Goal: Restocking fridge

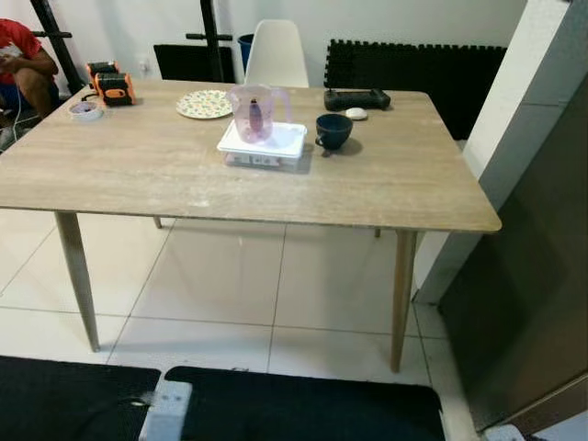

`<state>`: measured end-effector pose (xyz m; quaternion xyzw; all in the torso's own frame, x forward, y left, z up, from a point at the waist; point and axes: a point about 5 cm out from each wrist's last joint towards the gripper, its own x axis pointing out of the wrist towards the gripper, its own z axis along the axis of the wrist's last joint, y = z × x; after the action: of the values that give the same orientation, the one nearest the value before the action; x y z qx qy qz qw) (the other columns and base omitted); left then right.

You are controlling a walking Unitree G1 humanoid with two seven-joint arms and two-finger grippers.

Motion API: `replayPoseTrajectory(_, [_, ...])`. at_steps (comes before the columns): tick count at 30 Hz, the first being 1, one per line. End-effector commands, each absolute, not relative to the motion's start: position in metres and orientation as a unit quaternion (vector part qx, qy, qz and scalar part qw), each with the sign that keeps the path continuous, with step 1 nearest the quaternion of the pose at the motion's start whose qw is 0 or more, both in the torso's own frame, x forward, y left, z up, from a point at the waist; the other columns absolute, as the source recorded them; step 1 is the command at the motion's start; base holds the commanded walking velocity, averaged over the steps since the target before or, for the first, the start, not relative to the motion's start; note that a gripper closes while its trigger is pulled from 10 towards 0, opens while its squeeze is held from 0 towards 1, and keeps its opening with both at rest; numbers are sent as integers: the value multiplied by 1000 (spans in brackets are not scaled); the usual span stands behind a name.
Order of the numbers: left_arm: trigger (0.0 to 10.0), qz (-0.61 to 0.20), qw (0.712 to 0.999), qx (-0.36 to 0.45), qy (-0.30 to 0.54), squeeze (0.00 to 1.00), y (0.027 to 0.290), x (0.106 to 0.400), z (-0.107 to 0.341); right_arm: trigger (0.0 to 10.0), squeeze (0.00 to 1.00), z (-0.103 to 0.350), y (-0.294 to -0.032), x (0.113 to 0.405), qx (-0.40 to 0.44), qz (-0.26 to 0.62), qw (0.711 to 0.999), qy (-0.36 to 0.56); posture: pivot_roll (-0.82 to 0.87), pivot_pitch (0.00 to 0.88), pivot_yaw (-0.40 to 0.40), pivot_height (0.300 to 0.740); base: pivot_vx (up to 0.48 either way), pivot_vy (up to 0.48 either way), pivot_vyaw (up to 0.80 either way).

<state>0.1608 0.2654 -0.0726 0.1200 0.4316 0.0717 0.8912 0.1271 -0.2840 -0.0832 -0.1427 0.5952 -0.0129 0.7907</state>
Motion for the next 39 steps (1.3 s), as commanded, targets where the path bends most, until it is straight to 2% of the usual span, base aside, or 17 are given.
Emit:
replayPoseTrajectory(1, [10000,70,881,175,434,0,276,162,-68,10000,0,-84,-278,131,-158,5,787,596,-20,34,-51,740,0,0,0])
replayPoseTrajectory(2, [10000,90,876,195,431,0,287,164,-64,10000,0,-85,-275,133,-166,17,786,596,-26,74,-43,740,0,0,0])
replayPoseTrajectory(4, [10000,113,871,208,430,0,296,164,-60,10000,0,-85,-273,134,-175,24,784,595,-24,66,-43,740,0,0,0])
replayPoseTrajectory(5, [10000,127,864,231,430,0,306,163,-56,10000,0,-85,-272,134,-181,29,782,596,-43,11,-36,740,0,0,0])
replayPoseTrajectory(9, [10000,142,848,282,425,0,327,164,-44,10000,0,-86,-277,128,-173,17,779,603,-41,32,-39,740,0,0,0])
replayPoseTrajectory(14, [10000,201,835,343,380,0,374,183,-2,10000,0,-89,-287,106,-170,-4,759,629,-34,5,-7,740,0,0,0])
replayPoseTrajectory(17, [10000,233,836,358,345,0,391,194,21,10000,0,-91,-286,98,-157,-12,757,634,-37,2,-8,740,0,0,0])
replayPoseTrajectory(19, [10000,242,855,351,294,0,390,214,38,10000,0,-93,-283,94,-152,-12,755,637,-35,3,4,740,0,0,0])
replayPoseTrajectory(21, [10000,229,877,349,236,0,378,237,50,10000,0,-95,-280,92,-148,-10,755,638,-37,0,11,740,0,0,0])
replayPoseTrajectory(25, [10000,193,896,361,175,0,357,262,61,10000,0,-95,-278,94,-145,-10,759,635,-30,2,9,740,0,0,0])
replayPoseTrajectory(27, [10000,122,923,353,89,0,318,294,76,10000,0,-95,-274,98,-143,-4,765,628,-34,0,3,740,0,0,0])
replayPoseTrajectory(28, [10000,122,923,353,89,0,318,294,76,10000,0,-95,-274,98,-143,-4,765,628,-34,0,3,740,0,0,0])
replayPoseTrajectory(31, [10000,12,945,326,7,0,260,320,87,10000,0,-94,-274,105,-144,-3,773,618,-38,0,1,740,0,0,0])
replayPoseTrajectory(32, [10000,-17,947,321,-8,0,246,323,87,10000,0,-93,-275,106,-144,-6,775,615,-38,0,1,740,0,0,0])
replayPoseTrajectory(33, [10000,-17,947,321,-8,0,246,323,87,10000,0,-93,-275,106,-144,-6,775,615,-38,0,1,740,0,0,0])
replayPoseTrajectory(38, [10000,-145,929,326,-92,0,172,322,86,10000,0,-89,-283,109,-146,-6,777,613,-49,5,-17,740,0,0,0])
replayPoseTrajectory(39, [10000,-145,929,326,-92,0,172,322,86,10000,0,-89,-283,109,-146,-6,777,613,-49,5,-17,740,0,0,0])
